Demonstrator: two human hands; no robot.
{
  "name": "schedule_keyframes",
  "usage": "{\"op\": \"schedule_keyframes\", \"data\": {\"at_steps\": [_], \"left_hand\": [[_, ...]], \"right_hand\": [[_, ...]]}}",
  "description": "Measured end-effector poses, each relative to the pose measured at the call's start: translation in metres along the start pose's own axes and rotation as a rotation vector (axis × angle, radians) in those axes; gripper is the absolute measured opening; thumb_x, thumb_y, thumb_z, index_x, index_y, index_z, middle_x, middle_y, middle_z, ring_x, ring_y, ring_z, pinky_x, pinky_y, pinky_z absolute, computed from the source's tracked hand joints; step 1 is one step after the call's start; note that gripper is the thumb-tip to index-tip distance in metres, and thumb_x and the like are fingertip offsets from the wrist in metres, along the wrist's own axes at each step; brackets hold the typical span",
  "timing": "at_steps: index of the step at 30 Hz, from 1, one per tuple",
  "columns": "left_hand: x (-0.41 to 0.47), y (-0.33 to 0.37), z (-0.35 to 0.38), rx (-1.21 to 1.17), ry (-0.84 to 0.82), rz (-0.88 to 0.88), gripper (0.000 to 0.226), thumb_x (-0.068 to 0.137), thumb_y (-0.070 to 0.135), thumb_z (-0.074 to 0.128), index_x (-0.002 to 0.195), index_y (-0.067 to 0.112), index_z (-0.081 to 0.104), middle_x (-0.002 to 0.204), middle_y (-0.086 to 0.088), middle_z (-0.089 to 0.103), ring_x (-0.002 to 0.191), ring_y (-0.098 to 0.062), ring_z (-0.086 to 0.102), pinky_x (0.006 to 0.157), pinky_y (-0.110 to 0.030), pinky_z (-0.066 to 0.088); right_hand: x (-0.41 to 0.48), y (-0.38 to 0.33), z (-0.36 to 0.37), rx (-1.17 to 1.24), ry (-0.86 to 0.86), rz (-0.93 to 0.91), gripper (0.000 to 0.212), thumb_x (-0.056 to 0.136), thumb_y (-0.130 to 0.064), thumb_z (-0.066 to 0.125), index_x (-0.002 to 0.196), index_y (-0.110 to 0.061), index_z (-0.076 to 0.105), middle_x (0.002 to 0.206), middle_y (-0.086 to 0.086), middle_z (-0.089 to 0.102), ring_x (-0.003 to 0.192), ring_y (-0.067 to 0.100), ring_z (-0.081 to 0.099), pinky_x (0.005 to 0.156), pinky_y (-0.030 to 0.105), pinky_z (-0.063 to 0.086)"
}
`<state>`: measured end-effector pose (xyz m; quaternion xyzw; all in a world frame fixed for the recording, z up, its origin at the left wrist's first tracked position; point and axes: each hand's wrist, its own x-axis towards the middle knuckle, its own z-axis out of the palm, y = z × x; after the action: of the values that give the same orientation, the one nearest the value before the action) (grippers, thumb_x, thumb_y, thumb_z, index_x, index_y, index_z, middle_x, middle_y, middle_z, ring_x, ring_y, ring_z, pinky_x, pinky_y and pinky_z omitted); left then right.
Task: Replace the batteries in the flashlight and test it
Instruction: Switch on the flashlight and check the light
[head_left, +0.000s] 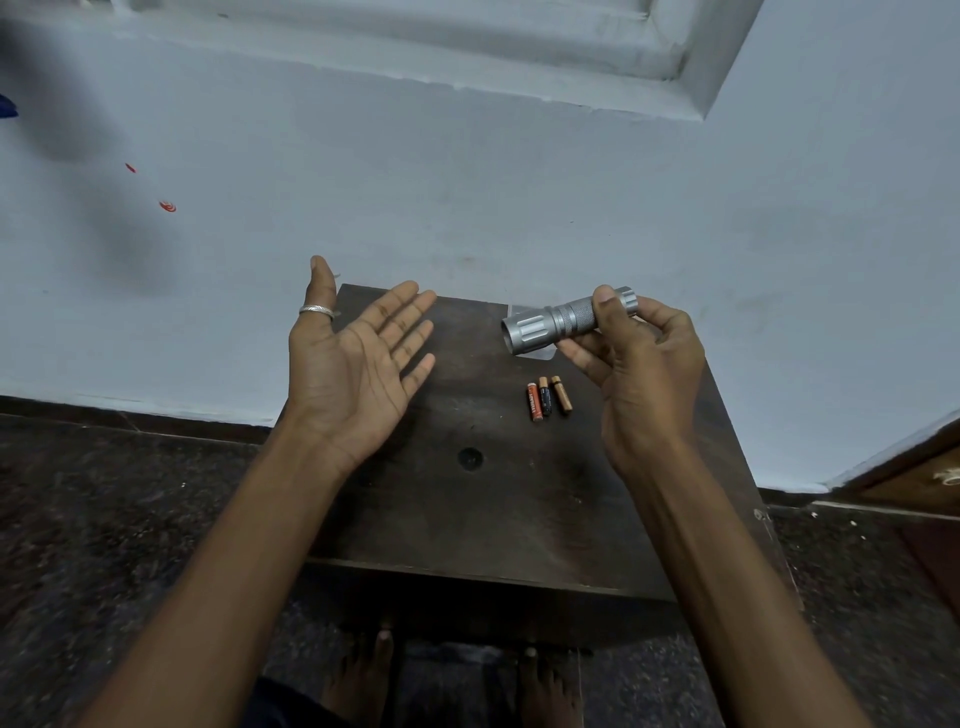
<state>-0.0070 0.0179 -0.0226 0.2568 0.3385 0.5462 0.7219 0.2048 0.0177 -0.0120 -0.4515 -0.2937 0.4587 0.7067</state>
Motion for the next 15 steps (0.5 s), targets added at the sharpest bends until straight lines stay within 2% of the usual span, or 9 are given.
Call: {"op": "schedule_keyframes", "data": {"at_steps": [9,13,15], "left_hand": [[-0.0001,0.0003,0.0004,0.004,0.039,0.010,0.086,0.084,0.081,0.034,0.136,0.017,0.057,0.135,0.001,0.064,0.137,-0.017,0.045,0.120,-0.044,0.023],[0.0003,-0.0005,0.0006,0.009,0.038,0.006,0.086,0.084,0.081,0.033,0.136,0.018,0.057,0.135,0.002,0.064,0.138,-0.017,0.044,0.120,-0.043,0.023],[0.0005,-0.0002,0.0008,0.010,0.042,0.006,0.086,0.084,0.081,0.033,0.137,0.018,0.057,0.135,0.002,0.064,0.138,-0.016,0.043,0.120,-0.043,0.023]], "right_hand": [[-0.0022,0.0003,0.0011,-0.030,-0.016,-0.007,0.043,0.092,-0.012,0.072,0.119,0.012,0.050,0.085,0.021,0.065,0.075,0.025,0.070,0.067,0.035,0.061],[-0.0045,-0.0002,0.0029,-0.060,-0.035,-0.010,0.027,0.092,-0.011,0.071,0.108,0.002,0.053,0.079,0.014,0.067,0.071,0.020,0.072,0.066,0.034,0.061],[-0.0051,-0.0004,0.0038,-0.060,-0.041,-0.003,0.026,0.091,-0.011,0.072,0.107,0.000,0.053,0.080,0.014,0.067,0.070,0.020,0.072,0.067,0.034,0.061]]}}
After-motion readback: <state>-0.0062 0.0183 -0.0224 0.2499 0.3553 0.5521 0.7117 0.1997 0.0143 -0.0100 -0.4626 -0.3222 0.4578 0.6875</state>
